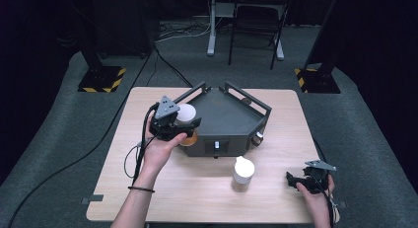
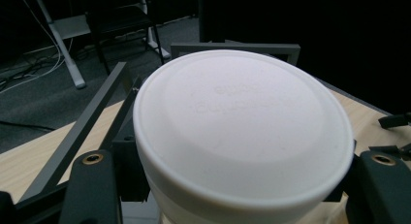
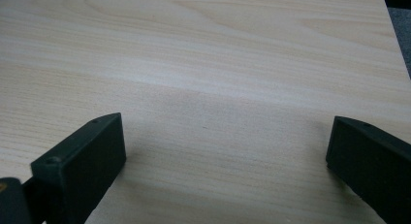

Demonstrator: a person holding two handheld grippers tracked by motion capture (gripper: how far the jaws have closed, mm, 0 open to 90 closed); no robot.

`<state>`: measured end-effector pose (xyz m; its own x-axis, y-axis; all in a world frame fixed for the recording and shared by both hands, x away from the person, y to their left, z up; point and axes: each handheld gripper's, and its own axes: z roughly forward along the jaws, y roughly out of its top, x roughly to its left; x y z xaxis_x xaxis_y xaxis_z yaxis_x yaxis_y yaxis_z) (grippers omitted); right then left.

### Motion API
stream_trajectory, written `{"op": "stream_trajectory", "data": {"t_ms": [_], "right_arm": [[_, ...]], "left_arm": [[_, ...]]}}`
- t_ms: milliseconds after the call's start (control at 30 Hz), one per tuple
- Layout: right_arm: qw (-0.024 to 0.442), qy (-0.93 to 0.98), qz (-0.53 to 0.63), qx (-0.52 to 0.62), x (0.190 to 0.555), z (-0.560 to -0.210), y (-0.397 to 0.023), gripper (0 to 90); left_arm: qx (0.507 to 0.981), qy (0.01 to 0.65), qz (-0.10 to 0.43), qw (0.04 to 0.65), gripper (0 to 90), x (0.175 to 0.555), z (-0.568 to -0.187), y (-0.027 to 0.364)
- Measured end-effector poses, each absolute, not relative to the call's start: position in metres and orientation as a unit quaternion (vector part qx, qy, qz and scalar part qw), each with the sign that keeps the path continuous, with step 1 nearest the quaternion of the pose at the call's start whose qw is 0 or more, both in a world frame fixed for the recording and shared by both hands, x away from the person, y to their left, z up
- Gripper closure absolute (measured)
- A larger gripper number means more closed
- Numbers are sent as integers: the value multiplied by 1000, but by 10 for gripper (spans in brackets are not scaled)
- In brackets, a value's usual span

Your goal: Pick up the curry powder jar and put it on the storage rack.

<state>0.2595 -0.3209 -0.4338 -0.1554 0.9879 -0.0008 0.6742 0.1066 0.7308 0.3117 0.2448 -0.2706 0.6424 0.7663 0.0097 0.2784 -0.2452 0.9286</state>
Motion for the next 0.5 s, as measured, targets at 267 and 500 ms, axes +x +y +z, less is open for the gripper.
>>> {"op": "stream_trajectory", "data": {"t_ms": [267,500], "right_arm": [[259,698,303,595,260,-434,-321,0],[259,698,303,595,260,-434,-321,0]], "left_arm": [[749,357,241,504,337,331,-266,232],[750,365,249,491,337,349,-264,219]]}}
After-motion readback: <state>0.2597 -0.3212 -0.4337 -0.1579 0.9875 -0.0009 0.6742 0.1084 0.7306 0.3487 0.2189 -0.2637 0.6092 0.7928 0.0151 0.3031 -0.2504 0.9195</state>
